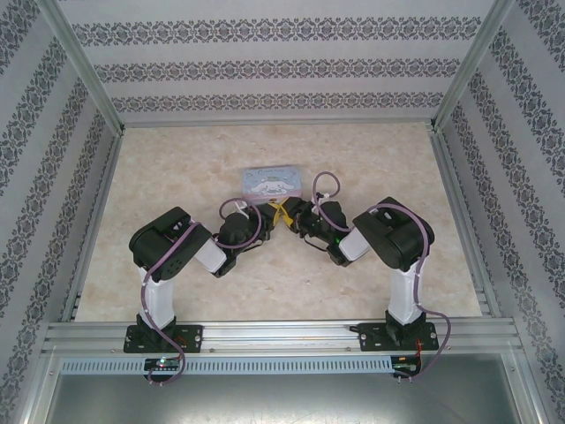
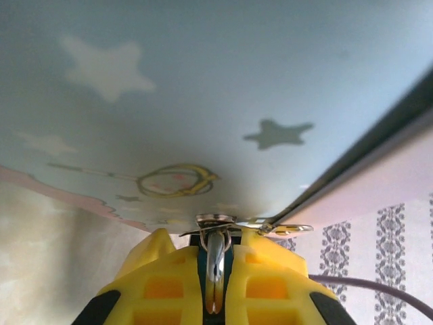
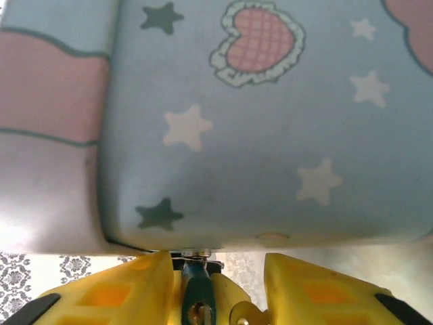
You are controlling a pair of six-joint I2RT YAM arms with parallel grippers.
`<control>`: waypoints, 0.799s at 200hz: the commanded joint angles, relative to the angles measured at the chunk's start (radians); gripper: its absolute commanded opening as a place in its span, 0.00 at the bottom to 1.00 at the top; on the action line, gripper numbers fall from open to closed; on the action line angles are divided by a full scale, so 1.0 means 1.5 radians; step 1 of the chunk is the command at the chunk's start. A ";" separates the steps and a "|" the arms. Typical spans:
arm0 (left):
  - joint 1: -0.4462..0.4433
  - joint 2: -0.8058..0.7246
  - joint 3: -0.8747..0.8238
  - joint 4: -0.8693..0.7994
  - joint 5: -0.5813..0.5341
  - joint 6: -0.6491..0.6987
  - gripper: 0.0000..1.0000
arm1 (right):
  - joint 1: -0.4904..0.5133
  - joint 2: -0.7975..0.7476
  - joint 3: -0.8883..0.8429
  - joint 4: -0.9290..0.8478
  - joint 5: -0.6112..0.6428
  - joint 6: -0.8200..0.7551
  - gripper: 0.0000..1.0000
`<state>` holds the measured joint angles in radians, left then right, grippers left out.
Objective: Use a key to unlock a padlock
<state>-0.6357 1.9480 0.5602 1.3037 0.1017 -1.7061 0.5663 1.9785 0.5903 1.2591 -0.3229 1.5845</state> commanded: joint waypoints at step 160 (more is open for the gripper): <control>0.059 0.024 0.034 0.037 0.204 0.107 0.00 | -0.067 -0.257 -0.190 -0.207 -0.180 -0.238 0.57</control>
<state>-0.5610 1.9881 0.5873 1.3220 0.3622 -1.5852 0.4808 1.6859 0.3004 1.0866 -0.5735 1.3643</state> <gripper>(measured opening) 0.088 0.582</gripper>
